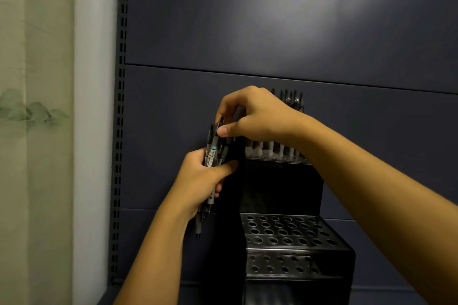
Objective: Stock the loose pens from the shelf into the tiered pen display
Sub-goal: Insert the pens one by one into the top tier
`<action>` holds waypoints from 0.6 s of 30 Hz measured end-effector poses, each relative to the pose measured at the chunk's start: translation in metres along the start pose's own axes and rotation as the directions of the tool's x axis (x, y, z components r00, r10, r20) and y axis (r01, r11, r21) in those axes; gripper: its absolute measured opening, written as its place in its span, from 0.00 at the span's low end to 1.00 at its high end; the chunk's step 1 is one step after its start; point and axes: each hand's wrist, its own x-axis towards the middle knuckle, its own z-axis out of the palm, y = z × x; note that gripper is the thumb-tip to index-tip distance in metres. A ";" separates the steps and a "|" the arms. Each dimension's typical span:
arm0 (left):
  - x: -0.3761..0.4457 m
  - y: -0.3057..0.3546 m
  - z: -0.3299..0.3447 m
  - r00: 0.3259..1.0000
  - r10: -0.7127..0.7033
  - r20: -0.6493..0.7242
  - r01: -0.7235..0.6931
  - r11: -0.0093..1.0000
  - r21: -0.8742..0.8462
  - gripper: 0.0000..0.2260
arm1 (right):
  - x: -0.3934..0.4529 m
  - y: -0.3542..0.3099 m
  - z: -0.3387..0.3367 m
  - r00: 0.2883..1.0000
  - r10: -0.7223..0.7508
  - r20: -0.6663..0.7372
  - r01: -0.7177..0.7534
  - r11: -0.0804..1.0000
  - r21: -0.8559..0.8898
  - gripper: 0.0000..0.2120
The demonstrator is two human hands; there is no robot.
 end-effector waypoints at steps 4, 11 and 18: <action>-0.001 -0.001 -0.001 1.000 -0.012 0.013 0.012 1.000 0.015 0.07 | 0.000 0.002 0.000 0.987 -0.004 -0.163 0.008 1.000 0.030 0.03; 0.004 -0.007 -0.003 1.000 -0.018 -0.005 0.018 0.999 0.047 0.08 | 0.003 0.004 -0.037 0.900 0.219 -0.376 0.114 0.716 0.689 0.09; 0.008 -0.013 -0.003 1.000 -0.012 -0.017 0.012 1.000 0.028 0.10 | -0.007 0.016 -0.081 0.804 0.260 -0.534 0.138 0.792 0.594 0.10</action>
